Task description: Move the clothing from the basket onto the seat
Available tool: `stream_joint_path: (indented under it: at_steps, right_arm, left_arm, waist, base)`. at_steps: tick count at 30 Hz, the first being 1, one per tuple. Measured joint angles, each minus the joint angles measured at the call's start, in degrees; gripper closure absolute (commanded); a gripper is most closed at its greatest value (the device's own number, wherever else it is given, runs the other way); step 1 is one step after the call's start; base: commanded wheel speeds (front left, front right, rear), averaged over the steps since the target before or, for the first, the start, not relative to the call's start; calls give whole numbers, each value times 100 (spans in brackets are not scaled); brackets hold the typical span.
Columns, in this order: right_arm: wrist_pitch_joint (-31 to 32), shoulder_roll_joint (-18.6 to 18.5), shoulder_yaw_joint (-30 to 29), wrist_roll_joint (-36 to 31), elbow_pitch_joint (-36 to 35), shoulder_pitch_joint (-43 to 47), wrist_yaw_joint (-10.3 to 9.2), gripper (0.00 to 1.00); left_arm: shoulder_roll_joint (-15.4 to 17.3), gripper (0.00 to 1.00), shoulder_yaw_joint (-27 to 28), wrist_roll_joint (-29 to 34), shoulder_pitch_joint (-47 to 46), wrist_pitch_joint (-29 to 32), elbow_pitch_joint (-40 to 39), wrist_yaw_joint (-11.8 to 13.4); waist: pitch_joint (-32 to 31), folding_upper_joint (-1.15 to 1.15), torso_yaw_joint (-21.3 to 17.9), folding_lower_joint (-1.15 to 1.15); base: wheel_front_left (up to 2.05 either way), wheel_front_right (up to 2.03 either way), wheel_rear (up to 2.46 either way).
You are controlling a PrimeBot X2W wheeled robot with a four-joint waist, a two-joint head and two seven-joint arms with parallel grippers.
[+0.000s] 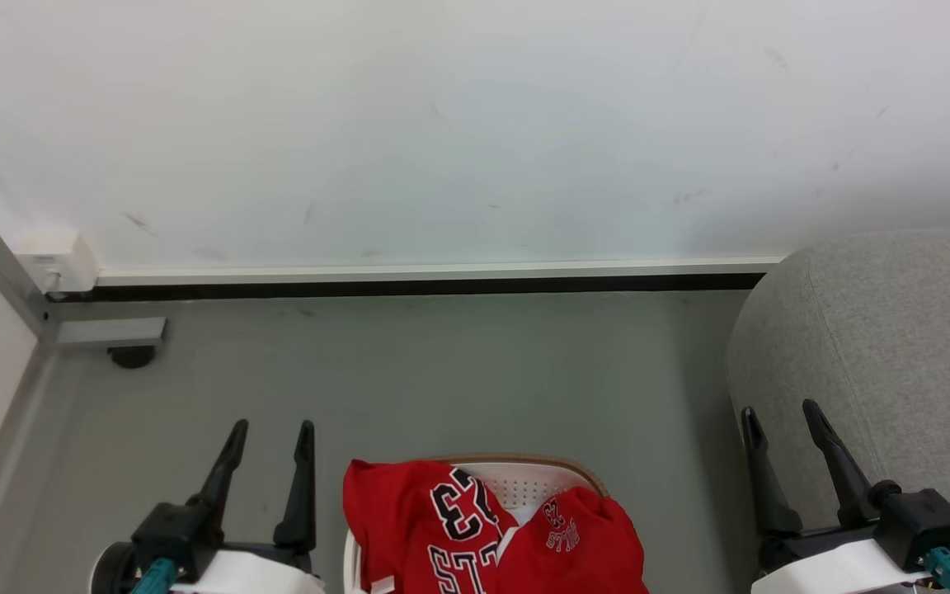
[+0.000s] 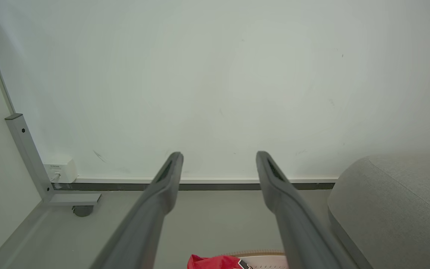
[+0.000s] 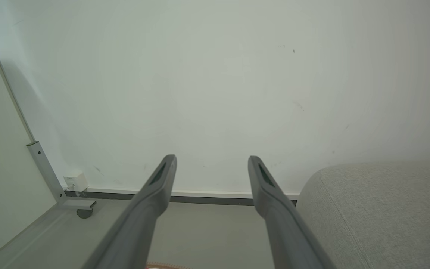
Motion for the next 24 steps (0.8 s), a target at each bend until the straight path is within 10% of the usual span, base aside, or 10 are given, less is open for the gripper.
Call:
stream_joint_path:
  at_steps: [24]
  right_arm:
    - [-10,-4,-66,201,-245,-435,0,0]
  left_arm:
    - [23,0,-101,85,-625,0,677,-109]
  waist:
    - [902,0,-836,0]
  base:
    - [0,0,0]
